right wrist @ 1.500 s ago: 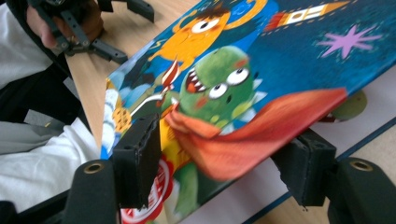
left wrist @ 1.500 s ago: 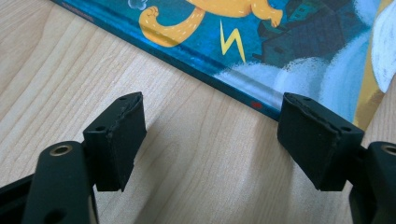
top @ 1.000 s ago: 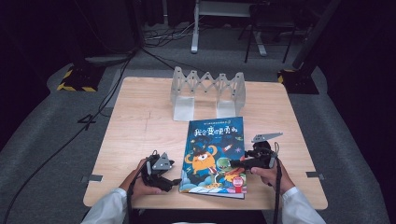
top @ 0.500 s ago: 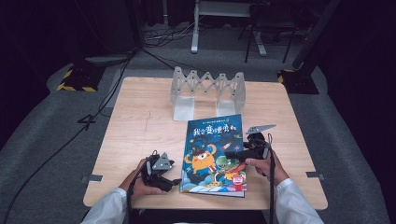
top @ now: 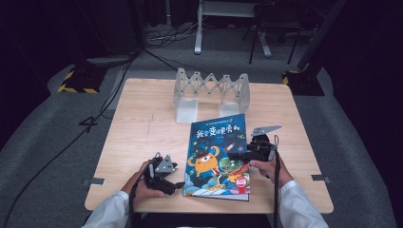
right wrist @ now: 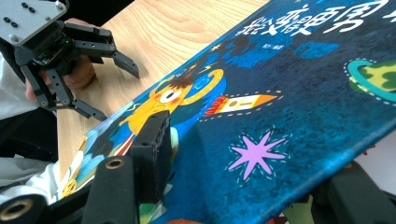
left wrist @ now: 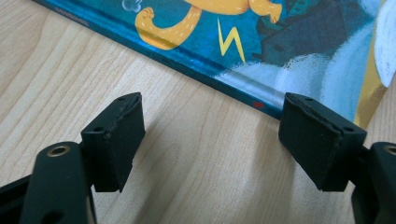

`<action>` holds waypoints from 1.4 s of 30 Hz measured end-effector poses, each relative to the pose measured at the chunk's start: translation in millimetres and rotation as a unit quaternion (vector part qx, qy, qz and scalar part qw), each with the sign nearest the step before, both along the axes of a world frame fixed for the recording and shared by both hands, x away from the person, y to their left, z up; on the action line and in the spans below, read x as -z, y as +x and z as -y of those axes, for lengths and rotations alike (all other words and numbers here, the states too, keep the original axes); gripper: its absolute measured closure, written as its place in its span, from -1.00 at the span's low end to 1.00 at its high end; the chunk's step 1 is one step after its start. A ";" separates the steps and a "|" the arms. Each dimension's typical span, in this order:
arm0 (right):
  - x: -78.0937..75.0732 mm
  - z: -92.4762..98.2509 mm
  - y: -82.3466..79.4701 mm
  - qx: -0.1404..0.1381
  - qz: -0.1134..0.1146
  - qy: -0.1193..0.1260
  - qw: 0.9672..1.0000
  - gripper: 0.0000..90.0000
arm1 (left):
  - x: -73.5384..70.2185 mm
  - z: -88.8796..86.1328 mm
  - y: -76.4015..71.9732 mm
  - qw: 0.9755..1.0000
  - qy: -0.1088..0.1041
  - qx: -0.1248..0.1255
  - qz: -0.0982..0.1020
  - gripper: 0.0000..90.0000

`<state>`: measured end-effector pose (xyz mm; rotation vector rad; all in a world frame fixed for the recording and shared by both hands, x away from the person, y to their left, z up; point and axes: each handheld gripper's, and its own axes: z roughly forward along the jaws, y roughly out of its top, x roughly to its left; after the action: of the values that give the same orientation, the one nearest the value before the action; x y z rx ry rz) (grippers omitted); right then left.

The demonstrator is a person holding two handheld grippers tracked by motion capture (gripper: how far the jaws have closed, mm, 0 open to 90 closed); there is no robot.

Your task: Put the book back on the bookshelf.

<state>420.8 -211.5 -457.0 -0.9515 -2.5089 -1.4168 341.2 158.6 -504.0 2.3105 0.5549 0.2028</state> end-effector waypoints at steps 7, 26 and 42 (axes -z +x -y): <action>-6.0 -0.3 -4.8 -0.018 0.017 0.015 1.000 0.13 | -0.4 -0.7 4.2 1.000 0.004 -0.016 0.000 -0.53; -13.9 -1.9 -16.9 -0.027 0.065 0.017 0.997 0.15 | -11.3 -1.1 39.6 0.995 -0.040 -0.071 -0.065 -0.56; -26.6 -6.2 -32.2 -0.043 0.141 0.019 0.989 0.16 | -19.9 26.7 50.8 0.992 -0.078 -0.034 -0.088 -0.70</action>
<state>388.5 -205.2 -430.4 -0.6656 -2.6665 -1.6705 392.1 131.9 -484.1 2.1709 0.7141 -0.0122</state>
